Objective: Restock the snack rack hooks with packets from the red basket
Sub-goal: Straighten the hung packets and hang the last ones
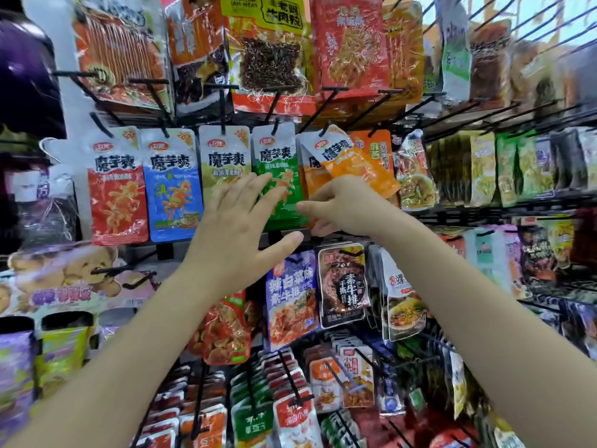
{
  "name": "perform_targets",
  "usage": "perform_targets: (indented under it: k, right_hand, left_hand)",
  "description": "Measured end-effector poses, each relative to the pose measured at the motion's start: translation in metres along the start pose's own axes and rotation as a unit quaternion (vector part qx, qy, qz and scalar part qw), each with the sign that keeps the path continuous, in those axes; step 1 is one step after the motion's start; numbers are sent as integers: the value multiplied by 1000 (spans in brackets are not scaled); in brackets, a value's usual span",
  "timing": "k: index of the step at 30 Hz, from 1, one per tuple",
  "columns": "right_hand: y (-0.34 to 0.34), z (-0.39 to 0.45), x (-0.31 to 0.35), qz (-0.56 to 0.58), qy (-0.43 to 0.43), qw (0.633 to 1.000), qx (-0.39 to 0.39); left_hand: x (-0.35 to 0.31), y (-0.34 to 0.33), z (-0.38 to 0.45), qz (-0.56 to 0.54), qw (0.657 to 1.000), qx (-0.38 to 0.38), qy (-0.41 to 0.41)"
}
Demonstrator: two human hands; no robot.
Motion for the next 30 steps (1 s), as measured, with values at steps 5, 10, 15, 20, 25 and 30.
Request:
perform_targets:
  k: [5,10,15,20,25,30]
  right_hand:
    - [42,-21,-5,41,21,996,-76]
    - [75,-1,-31,-2,-9,979,-206]
    - [44,34,-44,-24,-47,995,-84]
    - [25,57,-56,27,-63,997,-33]
    - [-1,79,-69,199,-69,977,29]
    - [-13,77,-60,321,-48,943,69]
  left_hand:
    - [-5,-11,8,15,999,44,20]
    - [-6,-13,21,44,996,73,32]
    - [-4,-17,24,68,994,72,33]
    - [-1,-20,22,75,994,69,37]
    - [1,-22,23,81,994,62,29]
    - [2,-22,22,82,995,53,33]
Point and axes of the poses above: each hand's wrist, its own z-axis towards the middle knuckle, its own y-axis out of the back of the hand, x = y × z, the point moved 8 cm from there along z, towards the middle knuckle, and after that the axes turned 11 degrees about -z, right-handed, at the moved point
